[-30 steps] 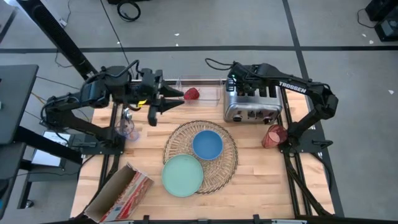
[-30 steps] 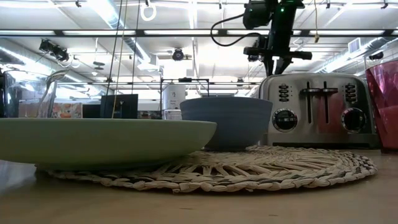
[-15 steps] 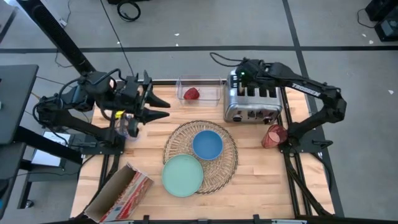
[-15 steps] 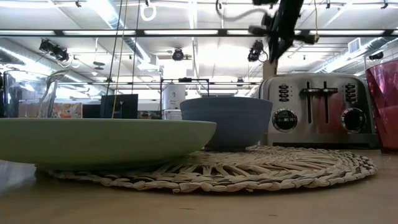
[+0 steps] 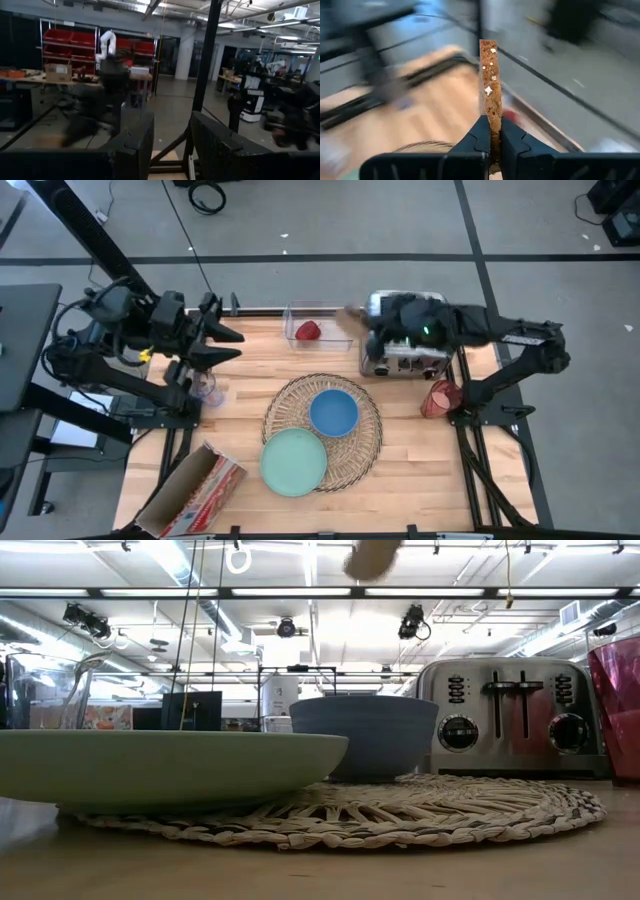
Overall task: Arrange a breakfast setting
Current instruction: Put the toasted bread on the light green plate
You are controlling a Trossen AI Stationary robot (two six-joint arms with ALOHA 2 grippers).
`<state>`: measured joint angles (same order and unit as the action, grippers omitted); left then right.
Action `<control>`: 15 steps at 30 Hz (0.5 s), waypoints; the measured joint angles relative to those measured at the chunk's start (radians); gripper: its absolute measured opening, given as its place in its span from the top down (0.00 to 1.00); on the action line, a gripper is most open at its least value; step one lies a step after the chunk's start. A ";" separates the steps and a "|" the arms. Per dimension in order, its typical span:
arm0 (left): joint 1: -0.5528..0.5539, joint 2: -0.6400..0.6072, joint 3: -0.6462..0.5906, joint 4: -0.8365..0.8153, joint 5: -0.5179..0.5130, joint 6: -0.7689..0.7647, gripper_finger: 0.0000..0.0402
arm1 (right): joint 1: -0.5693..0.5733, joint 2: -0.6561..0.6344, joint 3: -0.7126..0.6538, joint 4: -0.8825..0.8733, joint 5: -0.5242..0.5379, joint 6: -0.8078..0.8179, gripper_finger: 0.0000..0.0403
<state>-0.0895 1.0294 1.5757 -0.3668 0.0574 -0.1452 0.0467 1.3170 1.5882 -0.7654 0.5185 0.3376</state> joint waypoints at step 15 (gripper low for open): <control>0.000 -0.049 0.000 -0.131 0.028 -0.093 0.66 | 0.488 0.415 -0.023 0.468 -0.091 -0.487 0.95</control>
<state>-0.0891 0.9806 1.5757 -0.4979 0.0856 -0.2381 0.5349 1.7324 1.5654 -0.2979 0.4278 -0.1496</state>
